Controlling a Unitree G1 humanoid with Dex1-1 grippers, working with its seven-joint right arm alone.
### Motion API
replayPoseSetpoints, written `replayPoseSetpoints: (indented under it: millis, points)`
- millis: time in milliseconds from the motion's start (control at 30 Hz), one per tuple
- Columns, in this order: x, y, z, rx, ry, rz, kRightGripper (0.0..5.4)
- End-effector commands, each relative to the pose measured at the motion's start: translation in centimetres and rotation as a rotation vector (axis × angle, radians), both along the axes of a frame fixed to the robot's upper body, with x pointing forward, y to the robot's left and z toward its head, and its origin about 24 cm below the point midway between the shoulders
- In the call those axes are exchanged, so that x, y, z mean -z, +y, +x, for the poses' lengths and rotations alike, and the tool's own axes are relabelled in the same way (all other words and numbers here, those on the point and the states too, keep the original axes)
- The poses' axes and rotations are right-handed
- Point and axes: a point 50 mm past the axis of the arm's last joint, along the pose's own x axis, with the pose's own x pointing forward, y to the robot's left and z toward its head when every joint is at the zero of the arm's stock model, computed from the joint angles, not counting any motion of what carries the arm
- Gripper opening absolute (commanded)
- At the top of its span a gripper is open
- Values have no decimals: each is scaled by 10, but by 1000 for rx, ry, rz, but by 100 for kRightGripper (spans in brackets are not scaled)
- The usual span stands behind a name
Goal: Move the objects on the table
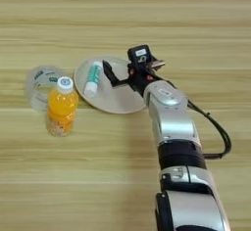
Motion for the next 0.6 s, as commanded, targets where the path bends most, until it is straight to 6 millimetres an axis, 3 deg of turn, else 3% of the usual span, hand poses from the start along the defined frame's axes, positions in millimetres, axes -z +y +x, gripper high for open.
replayPoseSetpoints:
  millis: [33,600]
  points:
    - [-39,7,16,-34,-129,-32,539]
    - [-20,32,30,-102,-49,-25,539]
